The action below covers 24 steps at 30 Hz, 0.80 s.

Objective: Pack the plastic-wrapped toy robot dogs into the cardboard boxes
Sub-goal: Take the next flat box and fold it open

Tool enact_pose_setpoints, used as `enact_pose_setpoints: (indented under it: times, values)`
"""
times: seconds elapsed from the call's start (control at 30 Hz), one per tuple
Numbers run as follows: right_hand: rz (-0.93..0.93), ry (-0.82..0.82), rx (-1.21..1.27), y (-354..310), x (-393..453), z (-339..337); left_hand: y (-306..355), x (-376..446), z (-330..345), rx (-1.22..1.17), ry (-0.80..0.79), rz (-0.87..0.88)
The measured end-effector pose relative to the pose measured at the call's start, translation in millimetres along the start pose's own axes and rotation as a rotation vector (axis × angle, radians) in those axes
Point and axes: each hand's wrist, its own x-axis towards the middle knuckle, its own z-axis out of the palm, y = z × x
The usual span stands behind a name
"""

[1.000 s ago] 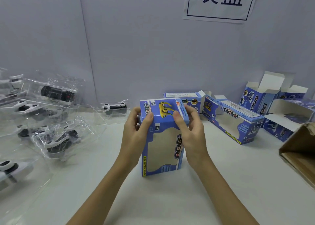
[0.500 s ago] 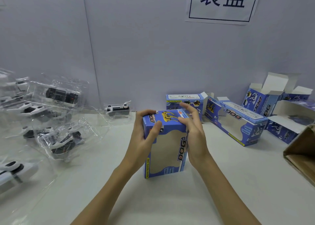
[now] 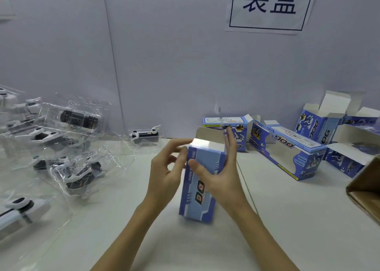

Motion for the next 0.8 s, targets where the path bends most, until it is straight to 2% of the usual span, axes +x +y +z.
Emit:
enact_pose_setpoints:
  times: [0.1, 0.17, 0.23, 0.3, 0.37, 0.43, 0.6, 0.8]
  values:
    - [0.137, -0.002, 0.074, -3, 8, -24, 3, 6, -4, 0.053, -0.032, -0.089]
    - [0.197, -0.126, 0.172, -2, 11, -35, 6, 8, -9, -0.139, -0.045, -0.32]
    - [0.188, -0.199, 0.222, -2, 12, -38, 3, 10, -16, -0.303, -0.128, -0.42]
    - [0.096, -0.103, 0.182, -1, 14, -39, 2, 9, -18, -0.338, -0.148, -0.392]
    - [-0.036, -0.01, 0.098, -2, 13, -39, 5, 8, -15, -0.332, -0.096, -0.352]
    - [-0.105, -0.035, 0.03, -5, 10, -34, 6, 6, -12, -0.3, -0.088, -0.33]
    - [-0.166, -0.087, -0.281, 1, 5, -28, 5, 4, -15, -0.296, -0.199, -0.298]
    - [-0.237, -0.064, -0.301, 0, 5, -27, 3, 5, -17, -0.291, -0.202, -0.295]
